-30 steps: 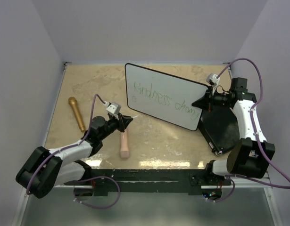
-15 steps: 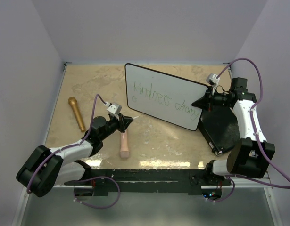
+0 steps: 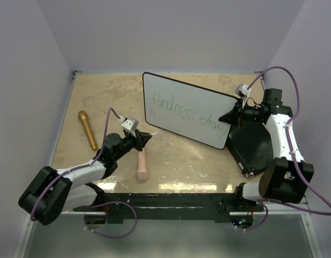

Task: Write a sentence on the whiteboard
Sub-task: Write on the whiteboard at the center of the board.

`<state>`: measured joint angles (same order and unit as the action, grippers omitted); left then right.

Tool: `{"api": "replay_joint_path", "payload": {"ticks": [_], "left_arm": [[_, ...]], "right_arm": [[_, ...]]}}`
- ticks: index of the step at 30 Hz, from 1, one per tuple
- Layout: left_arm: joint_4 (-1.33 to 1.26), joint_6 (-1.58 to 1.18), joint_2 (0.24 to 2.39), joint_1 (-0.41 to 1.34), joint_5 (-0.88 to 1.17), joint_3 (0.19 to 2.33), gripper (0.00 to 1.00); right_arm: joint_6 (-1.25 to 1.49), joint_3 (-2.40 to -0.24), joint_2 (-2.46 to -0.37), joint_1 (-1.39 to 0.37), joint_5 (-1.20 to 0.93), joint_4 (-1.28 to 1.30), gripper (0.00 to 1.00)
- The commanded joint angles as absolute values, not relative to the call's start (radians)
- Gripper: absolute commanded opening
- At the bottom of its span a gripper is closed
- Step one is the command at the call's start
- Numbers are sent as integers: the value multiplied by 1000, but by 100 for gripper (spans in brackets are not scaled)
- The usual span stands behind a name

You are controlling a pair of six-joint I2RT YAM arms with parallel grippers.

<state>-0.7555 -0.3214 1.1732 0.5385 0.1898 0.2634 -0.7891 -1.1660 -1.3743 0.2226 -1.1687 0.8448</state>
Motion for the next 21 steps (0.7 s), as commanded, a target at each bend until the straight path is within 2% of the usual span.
{"api": "replay_joint_path", "payload": {"ticks": [1, 9, 14, 21], "left_arm": [[-828, -308, 1144, 543, 161, 241, 0], [-862, -330, 1144, 511, 152, 218, 0], [-971, -429, 1190, 376, 241, 196, 0], [-999, -423, 1308, 367, 255, 302, 0]], "right_arm": [[-815, -1163, -1373, 215, -1112, 831, 0], [-818, -1164, -1373, 215, -1112, 833, 0], [-819, -1166, -1376, 215, -1114, 834, 0], [-821, -1164, -1371, 215, -1117, 835, 0]]}}
